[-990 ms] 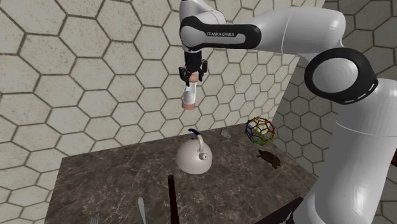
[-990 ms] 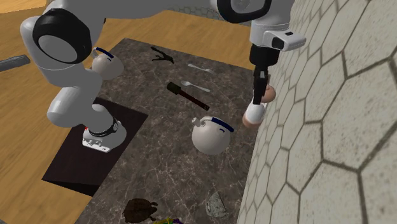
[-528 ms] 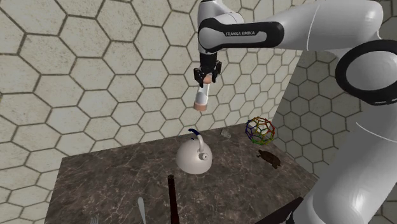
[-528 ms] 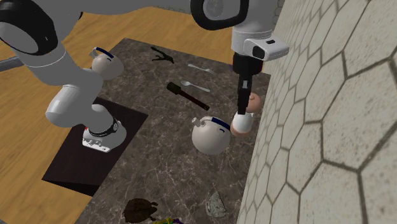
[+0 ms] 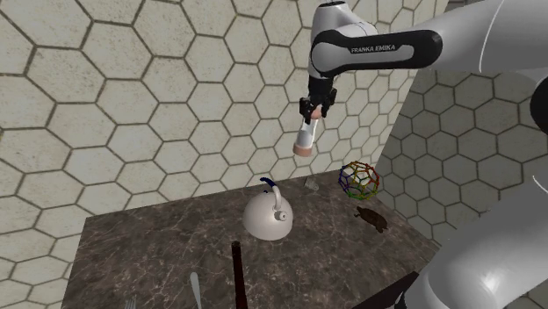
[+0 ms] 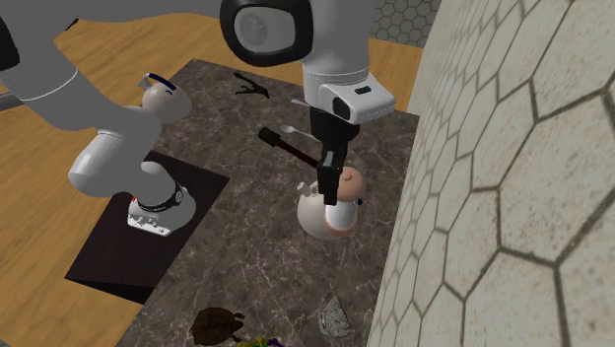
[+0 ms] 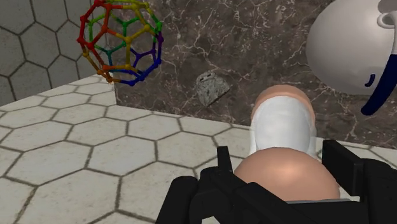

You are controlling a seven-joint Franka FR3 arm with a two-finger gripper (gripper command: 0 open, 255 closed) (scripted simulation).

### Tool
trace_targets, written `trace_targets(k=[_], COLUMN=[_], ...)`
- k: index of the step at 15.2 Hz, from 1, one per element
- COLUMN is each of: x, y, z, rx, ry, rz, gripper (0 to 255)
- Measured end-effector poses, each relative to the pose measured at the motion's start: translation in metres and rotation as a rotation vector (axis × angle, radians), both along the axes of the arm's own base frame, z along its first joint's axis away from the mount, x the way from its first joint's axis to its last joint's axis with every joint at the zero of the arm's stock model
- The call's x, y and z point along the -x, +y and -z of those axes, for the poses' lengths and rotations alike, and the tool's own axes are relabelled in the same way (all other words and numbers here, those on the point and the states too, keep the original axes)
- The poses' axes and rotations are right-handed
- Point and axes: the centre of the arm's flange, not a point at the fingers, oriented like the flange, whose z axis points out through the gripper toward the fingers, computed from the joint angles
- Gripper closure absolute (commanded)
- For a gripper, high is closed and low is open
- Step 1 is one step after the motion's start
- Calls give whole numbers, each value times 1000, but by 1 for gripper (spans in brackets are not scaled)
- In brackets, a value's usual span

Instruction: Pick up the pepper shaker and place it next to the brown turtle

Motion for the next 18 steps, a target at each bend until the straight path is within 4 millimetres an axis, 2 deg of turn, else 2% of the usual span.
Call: trace_targets(k=[9,11,15,18], x=[87,107,148,158], y=[-81,-98,-134,-144], z=[1,-4,0,11], rx=[0,0,-1,-1], ry=[0,-1,0,0], rz=[0,1,1,0], gripper=[255,255,255,255])
